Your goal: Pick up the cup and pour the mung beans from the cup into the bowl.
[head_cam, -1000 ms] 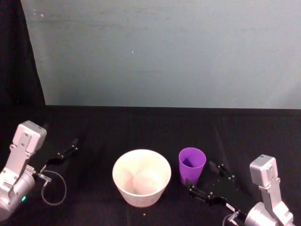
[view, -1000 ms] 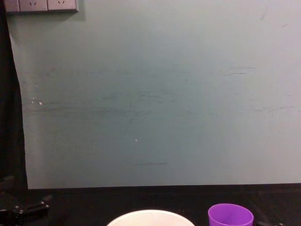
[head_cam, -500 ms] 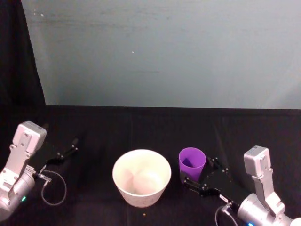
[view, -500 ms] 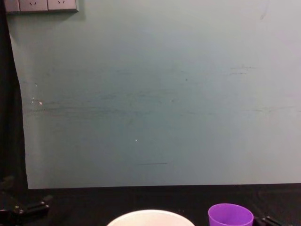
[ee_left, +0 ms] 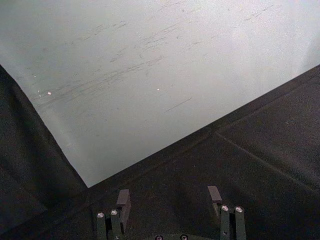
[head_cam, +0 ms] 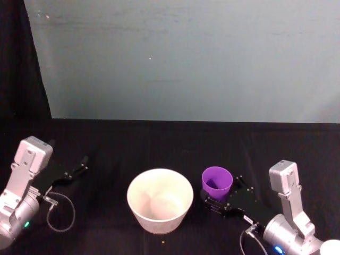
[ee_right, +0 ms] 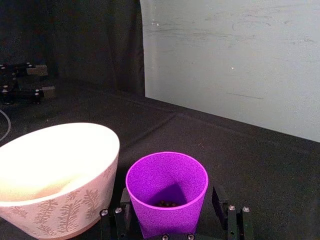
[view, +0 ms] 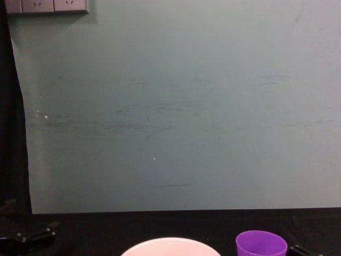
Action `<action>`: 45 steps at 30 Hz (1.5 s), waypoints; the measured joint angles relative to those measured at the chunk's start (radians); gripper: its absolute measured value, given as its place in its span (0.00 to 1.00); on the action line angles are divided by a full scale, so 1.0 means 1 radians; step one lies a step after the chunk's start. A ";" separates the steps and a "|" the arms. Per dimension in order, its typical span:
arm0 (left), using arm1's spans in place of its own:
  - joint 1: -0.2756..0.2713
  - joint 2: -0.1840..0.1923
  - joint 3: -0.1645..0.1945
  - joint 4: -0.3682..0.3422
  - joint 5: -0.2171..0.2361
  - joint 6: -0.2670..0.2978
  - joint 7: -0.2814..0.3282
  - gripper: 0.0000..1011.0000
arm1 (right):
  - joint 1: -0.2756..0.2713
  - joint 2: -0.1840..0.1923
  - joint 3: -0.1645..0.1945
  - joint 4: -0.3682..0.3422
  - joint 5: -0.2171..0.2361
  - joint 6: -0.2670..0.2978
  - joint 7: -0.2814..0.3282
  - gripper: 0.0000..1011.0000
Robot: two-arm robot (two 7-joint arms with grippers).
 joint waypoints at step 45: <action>0.000 0.000 0.000 0.000 0.000 0.000 0.000 0.99 | 0.025 -0.018 -0.003 0.024 0.001 0.008 0.016 0.73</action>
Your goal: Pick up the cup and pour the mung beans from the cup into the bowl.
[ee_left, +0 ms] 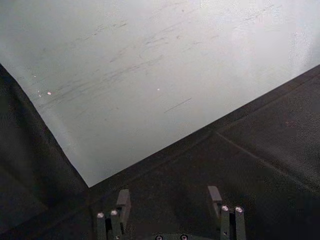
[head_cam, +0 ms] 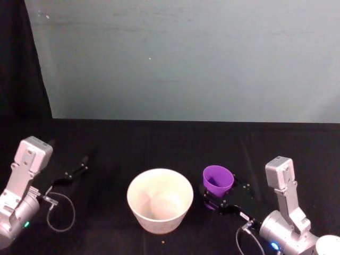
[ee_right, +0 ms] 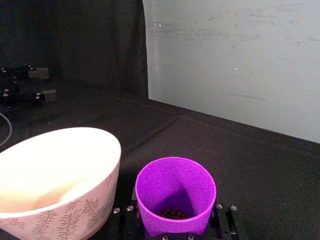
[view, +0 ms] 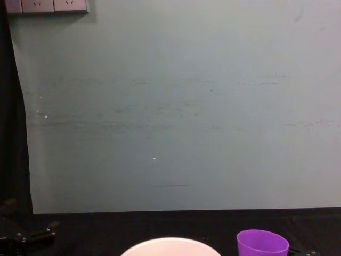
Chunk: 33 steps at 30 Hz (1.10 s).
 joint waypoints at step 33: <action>0.000 0.000 0.000 0.000 0.000 0.000 0.000 0.99 | -0.030 0.184 0.107 -0.504 0.070 0.347 -0.042 0.73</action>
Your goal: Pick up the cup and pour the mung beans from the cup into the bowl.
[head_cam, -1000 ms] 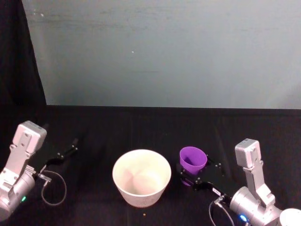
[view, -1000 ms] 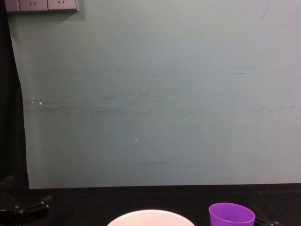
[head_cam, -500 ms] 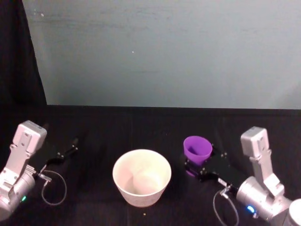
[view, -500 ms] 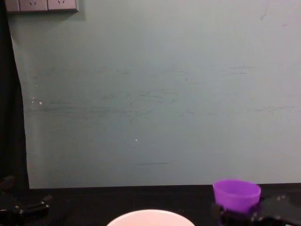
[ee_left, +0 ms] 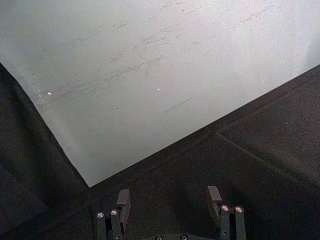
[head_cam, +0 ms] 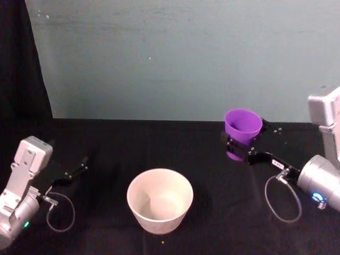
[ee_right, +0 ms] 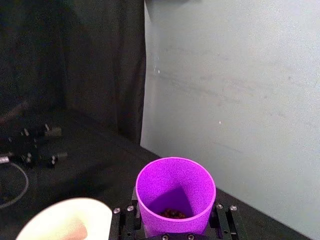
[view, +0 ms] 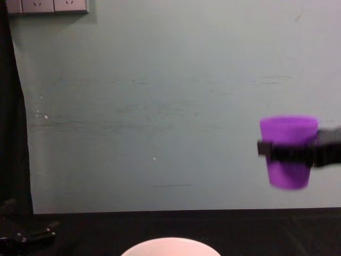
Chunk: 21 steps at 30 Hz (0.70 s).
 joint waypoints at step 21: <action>0.000 0.000 0.000 0.000 0.000 0.000 0.000 0.99 | 0.019 0.046 0.031 -0.130 0.080 0.093 -0.039 0.73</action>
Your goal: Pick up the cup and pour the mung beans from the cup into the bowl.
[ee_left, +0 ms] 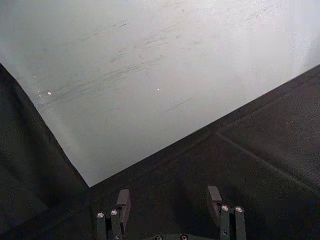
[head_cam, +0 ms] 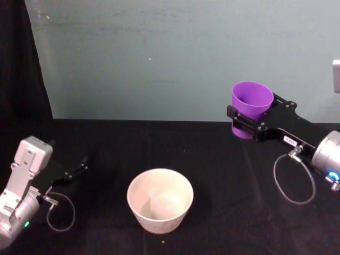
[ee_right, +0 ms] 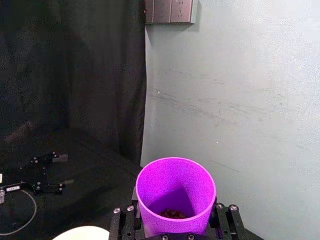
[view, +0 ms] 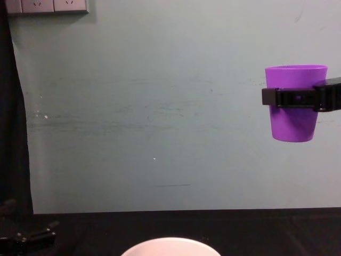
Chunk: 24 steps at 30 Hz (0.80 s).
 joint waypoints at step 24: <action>0.000 0.000 0.000 0.000 0.000 0.000 0.000 0.99 | -0.002 -0.003 -0.002 0.005 -0.006 -0.002 0.001 0.73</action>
